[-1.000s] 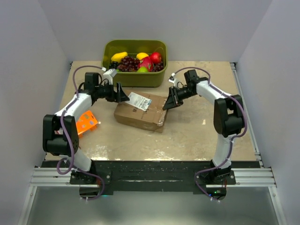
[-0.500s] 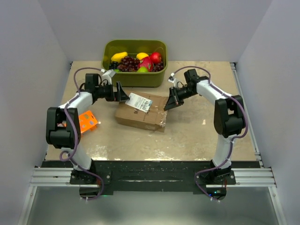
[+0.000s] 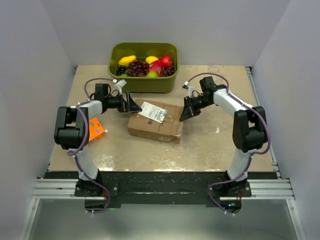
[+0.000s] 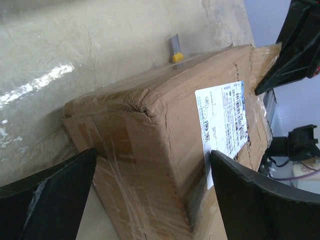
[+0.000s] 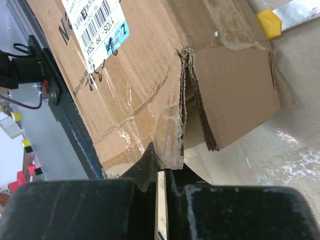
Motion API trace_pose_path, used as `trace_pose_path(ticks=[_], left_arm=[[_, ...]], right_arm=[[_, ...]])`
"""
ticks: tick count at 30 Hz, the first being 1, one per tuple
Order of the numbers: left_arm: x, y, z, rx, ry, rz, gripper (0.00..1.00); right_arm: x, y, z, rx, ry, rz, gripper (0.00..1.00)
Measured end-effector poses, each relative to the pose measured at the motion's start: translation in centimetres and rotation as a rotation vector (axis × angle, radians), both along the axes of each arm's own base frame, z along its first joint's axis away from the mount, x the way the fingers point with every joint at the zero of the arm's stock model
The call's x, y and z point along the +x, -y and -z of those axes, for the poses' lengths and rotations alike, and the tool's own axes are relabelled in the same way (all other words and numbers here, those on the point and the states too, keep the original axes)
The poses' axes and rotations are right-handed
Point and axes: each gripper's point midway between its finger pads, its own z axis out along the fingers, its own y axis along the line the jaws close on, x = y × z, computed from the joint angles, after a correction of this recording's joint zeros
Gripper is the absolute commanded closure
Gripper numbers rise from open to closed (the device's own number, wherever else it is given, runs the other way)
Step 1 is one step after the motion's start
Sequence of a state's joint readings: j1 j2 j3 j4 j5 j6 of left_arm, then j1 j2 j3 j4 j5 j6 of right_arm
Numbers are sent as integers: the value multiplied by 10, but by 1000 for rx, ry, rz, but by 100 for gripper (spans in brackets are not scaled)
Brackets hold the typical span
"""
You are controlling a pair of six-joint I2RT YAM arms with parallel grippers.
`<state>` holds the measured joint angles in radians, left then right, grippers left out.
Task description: Unpack the express box
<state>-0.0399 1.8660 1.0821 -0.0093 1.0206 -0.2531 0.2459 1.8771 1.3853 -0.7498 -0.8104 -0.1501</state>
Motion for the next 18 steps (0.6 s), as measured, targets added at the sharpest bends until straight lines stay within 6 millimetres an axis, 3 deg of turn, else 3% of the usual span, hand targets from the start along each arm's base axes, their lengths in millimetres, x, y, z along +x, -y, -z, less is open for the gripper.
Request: trace_pose_path(ticks=[4, 9, 12, 15, 18], left_arm=[[-1, 6, 7, -48, -35, 37, 3], [2, 10, -2, -93, -47, 30, 28], [4, 13, -14, -107, -40, 25, 32], [11, 20, -49, -113, 33, 24, 32], [16, 25, -117, -136, 233, 35, 32]], right_arm=[[1, 6, 3, -18, 2, 6, 100], [-1, 12, 6, -45, 2, 2, 100], [0, 14, 3, -59, 5, -2, 100], [3, 15, -3, -121, 21, -9, 98], [13, 3, -16, -157, 69, -35, 96]])
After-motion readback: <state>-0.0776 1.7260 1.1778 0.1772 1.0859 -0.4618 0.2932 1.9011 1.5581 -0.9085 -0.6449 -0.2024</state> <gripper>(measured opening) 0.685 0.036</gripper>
